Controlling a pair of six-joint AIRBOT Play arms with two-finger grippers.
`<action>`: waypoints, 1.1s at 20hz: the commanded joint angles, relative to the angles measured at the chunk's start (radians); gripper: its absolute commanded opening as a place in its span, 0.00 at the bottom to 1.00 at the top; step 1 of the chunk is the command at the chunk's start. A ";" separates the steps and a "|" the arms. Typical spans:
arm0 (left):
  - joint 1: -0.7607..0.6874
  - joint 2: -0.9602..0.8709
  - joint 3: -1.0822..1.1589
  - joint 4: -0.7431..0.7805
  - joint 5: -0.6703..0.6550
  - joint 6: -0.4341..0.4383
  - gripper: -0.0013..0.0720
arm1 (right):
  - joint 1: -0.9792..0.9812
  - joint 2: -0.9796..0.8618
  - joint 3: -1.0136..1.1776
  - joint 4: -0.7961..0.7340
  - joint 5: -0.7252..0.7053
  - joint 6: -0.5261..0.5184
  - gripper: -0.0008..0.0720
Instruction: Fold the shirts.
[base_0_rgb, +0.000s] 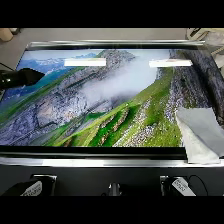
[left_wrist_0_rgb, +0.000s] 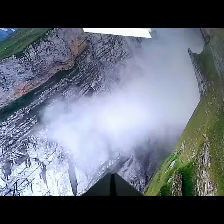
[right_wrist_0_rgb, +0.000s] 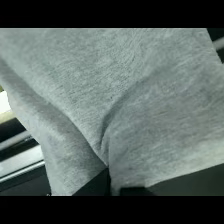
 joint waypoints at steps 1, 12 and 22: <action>-0.024 0.000 0.000 0.000 -0.011 0.000 0.05 | -0.002 0.073 -0.249 -0.098 -0.096 0.003 0.22; -0.222 -0.053 0.233 0.728 0.033 -0.409 0.05 | 0.156 0.058 0.316 0.154 -0.624 -0.160 0.96; -0.397 -0.160 0.000 0.938 -0.225 -0.657 0.90 | 0.836 -0.285 0.317 0.063 -0.152 -0.047 0.96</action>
